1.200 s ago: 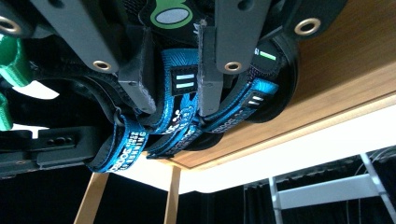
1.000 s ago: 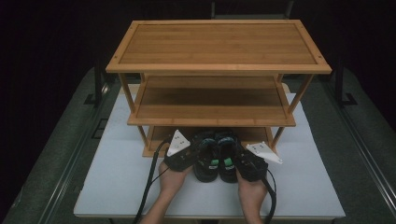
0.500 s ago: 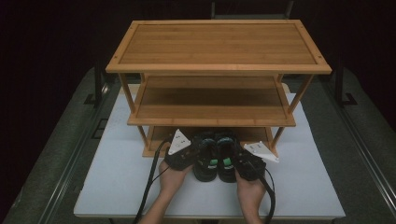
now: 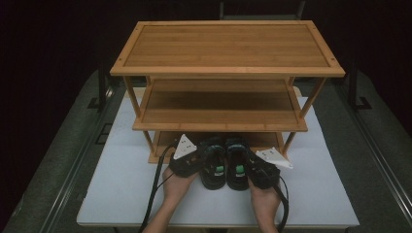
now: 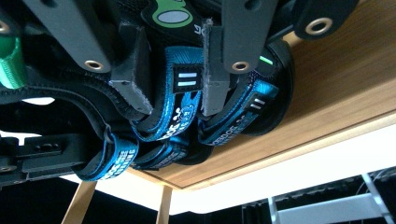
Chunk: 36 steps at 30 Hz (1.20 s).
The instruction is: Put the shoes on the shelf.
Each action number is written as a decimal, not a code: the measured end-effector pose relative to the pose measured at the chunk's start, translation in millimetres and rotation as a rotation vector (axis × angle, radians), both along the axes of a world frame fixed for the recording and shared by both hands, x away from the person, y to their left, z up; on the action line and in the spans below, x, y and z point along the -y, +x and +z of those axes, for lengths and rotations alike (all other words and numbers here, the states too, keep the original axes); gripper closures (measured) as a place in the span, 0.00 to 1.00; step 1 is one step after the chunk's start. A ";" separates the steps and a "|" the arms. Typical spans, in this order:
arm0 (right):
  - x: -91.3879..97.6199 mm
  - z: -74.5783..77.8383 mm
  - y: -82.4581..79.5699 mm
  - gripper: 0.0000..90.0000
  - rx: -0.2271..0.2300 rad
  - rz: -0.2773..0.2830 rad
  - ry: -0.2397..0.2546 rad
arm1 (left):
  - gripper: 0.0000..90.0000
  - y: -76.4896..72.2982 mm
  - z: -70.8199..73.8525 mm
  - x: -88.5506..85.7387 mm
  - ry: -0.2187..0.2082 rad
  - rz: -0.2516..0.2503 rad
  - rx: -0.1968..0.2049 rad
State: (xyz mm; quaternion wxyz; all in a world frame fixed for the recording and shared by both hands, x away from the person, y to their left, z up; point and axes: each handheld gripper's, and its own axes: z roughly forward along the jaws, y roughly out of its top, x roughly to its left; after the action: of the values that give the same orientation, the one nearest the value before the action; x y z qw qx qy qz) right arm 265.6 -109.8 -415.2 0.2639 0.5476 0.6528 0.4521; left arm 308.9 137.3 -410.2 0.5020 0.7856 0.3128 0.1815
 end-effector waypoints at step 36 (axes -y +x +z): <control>9.7 4.7 -10.2 0.73 0.015 0.076 -0.067 | 0.65 -17.7 12.4 -6.4 0.000 -0.026 0.023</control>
State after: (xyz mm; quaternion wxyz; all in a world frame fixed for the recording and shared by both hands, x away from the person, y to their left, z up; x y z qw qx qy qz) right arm 255.4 -119.5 -410.5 0.2695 0.5100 0.6858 0.4438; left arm 291.2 143.8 -397.9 0.5080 0.7874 0.2969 0.1839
